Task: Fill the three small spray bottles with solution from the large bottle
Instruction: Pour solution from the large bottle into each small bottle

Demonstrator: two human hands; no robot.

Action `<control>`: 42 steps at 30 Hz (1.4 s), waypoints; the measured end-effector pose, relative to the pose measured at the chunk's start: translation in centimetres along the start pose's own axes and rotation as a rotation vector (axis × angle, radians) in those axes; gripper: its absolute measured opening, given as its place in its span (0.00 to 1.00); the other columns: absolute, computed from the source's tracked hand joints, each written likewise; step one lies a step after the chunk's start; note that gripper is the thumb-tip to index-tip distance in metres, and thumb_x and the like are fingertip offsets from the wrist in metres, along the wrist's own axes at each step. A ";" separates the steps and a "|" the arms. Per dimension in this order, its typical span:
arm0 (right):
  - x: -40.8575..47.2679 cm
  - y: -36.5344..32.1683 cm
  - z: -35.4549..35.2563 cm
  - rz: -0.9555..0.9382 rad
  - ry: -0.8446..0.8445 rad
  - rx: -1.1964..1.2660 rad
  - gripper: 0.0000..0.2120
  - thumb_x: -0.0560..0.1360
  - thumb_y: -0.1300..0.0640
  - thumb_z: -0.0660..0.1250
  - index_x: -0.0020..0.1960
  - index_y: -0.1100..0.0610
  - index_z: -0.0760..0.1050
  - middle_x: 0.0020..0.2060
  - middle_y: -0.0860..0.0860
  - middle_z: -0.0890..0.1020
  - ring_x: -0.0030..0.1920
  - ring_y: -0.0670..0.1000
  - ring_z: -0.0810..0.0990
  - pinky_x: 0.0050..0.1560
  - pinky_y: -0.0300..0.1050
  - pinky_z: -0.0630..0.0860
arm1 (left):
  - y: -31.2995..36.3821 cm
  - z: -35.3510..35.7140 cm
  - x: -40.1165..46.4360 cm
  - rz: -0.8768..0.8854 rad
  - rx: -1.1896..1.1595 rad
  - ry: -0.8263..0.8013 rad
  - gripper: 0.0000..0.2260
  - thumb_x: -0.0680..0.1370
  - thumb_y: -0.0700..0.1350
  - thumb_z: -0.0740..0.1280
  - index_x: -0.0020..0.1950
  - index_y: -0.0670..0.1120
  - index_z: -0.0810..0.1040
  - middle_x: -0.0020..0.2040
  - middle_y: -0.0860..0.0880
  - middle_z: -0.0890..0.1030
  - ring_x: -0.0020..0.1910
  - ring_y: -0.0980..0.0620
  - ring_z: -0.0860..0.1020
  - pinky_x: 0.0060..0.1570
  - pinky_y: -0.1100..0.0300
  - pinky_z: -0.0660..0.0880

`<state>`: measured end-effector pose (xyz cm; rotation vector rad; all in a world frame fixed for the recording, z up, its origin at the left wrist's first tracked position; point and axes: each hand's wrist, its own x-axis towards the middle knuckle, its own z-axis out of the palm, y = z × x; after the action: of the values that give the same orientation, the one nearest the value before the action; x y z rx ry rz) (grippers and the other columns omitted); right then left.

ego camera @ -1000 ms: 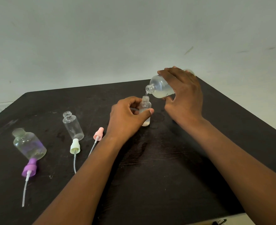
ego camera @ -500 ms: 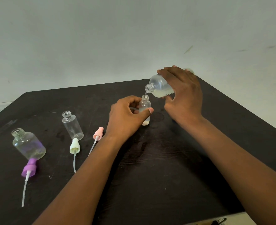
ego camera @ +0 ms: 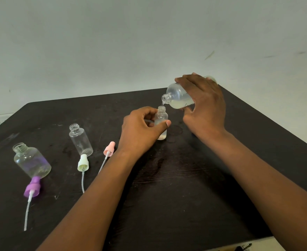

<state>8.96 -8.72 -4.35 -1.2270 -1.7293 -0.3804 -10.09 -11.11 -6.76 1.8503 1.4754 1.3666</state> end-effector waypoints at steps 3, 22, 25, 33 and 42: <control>0.0 0.0 0.0 0.000 0.009 0.005 0.36 0.65 0.70 0.74 0.71 0.51 0.78 0.68 0.49 0.80 0.74 0.53 0.74 0.77 0.57 0.66 | 0.0 0.0 0.0 0.002 0.006 0.001 0.09 0.73 0.55 0.81 0.50 0.57 0.85 0.42 0.60 0.85 0.39 0.60 0.83 0.43 0.67 0.75; 0.0 -0.1 0.0 -0.007 0.009 0.000 0.36 0.65 0.71 0.74 0.71 0.52 0.77 0.68 0.50 0.80 0.73 0.54 0.75 0.76 0.59 0.67 | 0.1 -0.1 0.1 0.019 0.021 0.007 0.09 0.73 0.55 0.81 0.49 0.60 0.84 0.40 0.62 0.84 0.38 0.63 0.82 0.42 0.69 0.75; 0.0 -0.1 -0.1 -0.008 0.007 -0.004 0.36 0.65 0.71 0.74 0.71 0.52 0.77 0.68 0.50 0.80 0.74 0.54 0.74 0.76 0.59 0.67 | 0.2 -0.1 0.1 0.019 0.024 0.006 0.09 0.73 0.55 0.81 0.50 0.58 0.84 0.41 0.62 0.84 0.39 0.63 0.82 0.43 0.69 0.75; 0.0 0.0 0.0 -0.013 0.004 -0.004 0.36 0.66 0.71 0.74 0.71 0.52 0.77 0.69 0.50 0.80 0.74 0.54 0.74 0.76 0.59 0.67 | 0.2 -0.1 0.1 0.011 0.023 0.008 0.10 0.73 0.55 0.81 0.51 0.57 0.85 0.41 0.61 0.84 0.39 0.62 0.82 0.43 0.68 0.76; -0.1 0.0 0.2 -0.011 0.018 0.001 0.36 0.65 0.71 0.74 0.71 0.51 0.78 0.68 0.49 0.80 0.73 0.54 0.75 0.76 0.59 0.67 | 0.2 -0.1 0.0 0.003 0.011 0.005 0.11 0.73 0.54 0.81 0.52 0.55 0.87 0.41 0.60 0.85 0.38 0.62 0.82 0.42 0.70 0.75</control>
<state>8.82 -8.64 -4.53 -1.2099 -1.7212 -0.3959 -10.07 -11.21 -6.58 1.8575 1.4860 1.3685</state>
